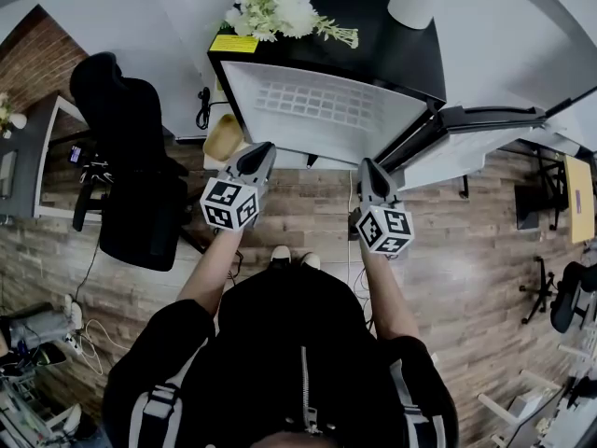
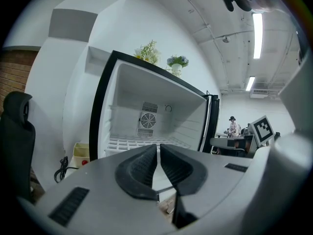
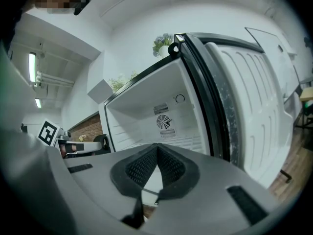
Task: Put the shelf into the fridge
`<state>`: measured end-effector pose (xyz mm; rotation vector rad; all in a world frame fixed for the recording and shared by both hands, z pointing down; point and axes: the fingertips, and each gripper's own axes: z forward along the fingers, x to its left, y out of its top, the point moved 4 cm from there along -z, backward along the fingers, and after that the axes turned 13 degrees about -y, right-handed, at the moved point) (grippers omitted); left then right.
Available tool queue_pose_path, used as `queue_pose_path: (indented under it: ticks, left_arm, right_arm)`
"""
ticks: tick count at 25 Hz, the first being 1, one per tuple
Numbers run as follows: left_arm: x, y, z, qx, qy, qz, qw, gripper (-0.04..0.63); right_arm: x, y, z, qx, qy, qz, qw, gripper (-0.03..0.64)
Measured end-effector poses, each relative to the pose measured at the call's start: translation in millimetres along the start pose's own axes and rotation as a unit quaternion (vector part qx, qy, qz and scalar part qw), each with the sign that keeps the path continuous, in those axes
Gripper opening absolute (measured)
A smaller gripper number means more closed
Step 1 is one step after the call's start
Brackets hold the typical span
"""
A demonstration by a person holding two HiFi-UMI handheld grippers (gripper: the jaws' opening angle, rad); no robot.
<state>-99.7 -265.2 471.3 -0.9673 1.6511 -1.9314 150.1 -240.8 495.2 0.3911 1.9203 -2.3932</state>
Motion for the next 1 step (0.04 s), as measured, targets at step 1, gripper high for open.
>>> queue_pose_path:
  ticks: [1]
  left_arm:
    - [0.4,0.1,-0.2,0.001,0.0,0.0,1.0,0.04]
  right_arm:
    - [0.4,-0.3,0.0,0.001,0.0,0.0,1.0,0.006]
